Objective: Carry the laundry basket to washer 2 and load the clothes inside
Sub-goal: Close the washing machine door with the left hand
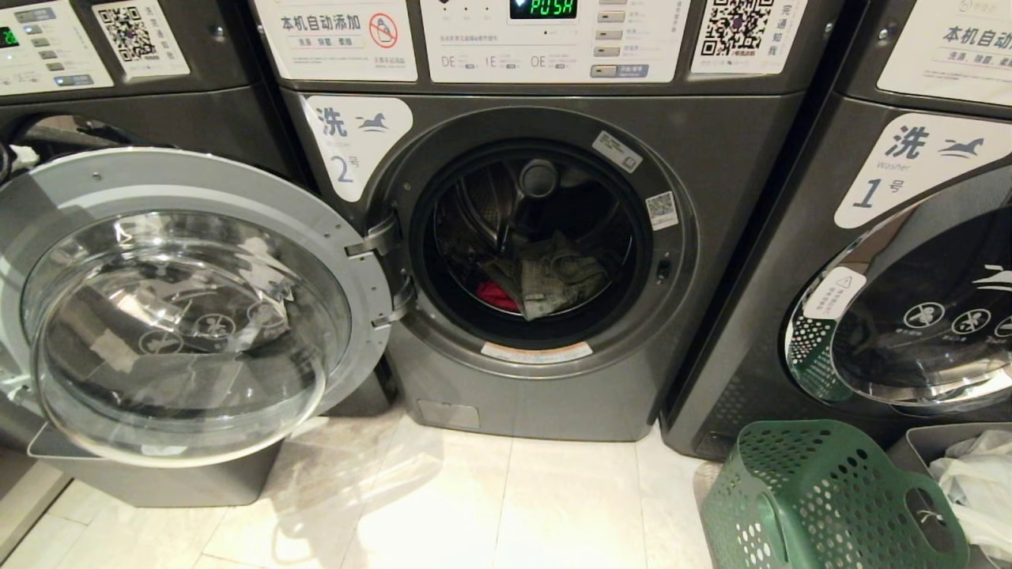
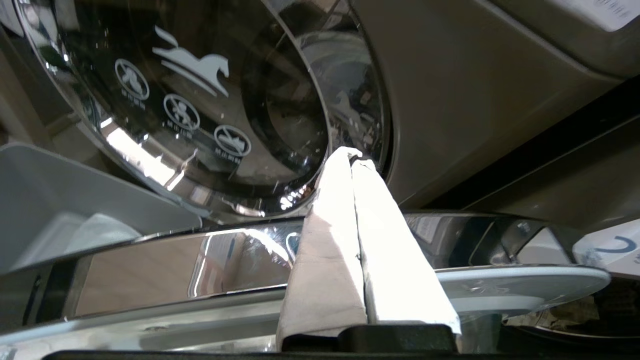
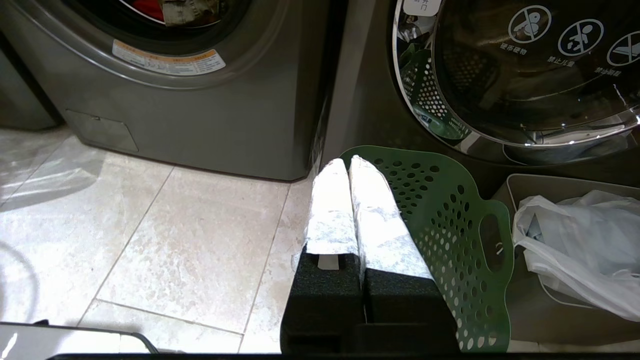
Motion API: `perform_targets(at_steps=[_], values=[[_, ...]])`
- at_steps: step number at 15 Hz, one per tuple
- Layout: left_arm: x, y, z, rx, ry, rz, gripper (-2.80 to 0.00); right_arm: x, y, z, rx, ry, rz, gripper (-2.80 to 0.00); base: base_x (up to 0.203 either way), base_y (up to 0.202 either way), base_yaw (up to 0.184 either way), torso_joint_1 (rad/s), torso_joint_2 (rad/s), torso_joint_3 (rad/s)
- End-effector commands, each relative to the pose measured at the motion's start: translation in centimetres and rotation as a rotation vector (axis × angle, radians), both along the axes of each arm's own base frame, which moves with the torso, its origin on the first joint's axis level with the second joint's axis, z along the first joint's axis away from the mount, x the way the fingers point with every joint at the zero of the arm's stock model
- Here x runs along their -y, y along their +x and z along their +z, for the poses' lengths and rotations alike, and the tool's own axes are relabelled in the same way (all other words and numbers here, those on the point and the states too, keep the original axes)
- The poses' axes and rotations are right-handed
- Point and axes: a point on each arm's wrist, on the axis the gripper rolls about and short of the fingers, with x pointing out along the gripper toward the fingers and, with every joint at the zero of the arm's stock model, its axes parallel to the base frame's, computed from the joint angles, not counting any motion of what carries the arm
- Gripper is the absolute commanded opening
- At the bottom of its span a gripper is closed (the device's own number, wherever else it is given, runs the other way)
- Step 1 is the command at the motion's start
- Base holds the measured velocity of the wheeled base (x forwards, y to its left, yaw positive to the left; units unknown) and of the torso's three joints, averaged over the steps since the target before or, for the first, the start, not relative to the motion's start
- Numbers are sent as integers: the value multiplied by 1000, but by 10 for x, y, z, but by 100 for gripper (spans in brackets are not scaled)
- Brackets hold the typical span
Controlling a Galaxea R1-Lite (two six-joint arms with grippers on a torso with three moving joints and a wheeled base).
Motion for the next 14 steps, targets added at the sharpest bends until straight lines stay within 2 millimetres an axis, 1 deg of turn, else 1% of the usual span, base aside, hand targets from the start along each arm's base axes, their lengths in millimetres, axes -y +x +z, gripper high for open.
perform_targets(at_steps=[1, 3, 6, 10, 12, 14], values=[[-1, 2, -5, -19, -13, -4, -280, 0, 0, 0, -2, -1, 0, -280, 0, 0, 0, 0, 0, 0], [4, -2, -5, -64, -34, -11, -280, 0, 0, 0, -2, 0, 1, -280, 0, 0, 0, 0, 0, 0], [14, -15, 2, -104, -57, -32, -280, 0, 0, 0, -2, -1, 1, -280, 0, 0, 0, 0, 0, 0], [30, -39, 10, -193, -69, -81, -280, 0, 0, 0, -2, 0, -1, -280, 0, 0, 0, 0, 0, 0], [44, -55, 15, -248, -82, -114, -280, 0, 0, 0, -2, 0, -1, -280, 0, 0, 0, 0, 0, 0], [64, -69, 20, -300, -99, -154, -280, 0, 0, 0, -2, 0, -1, -280, 0, 0, 0, 0, 0, 0]])
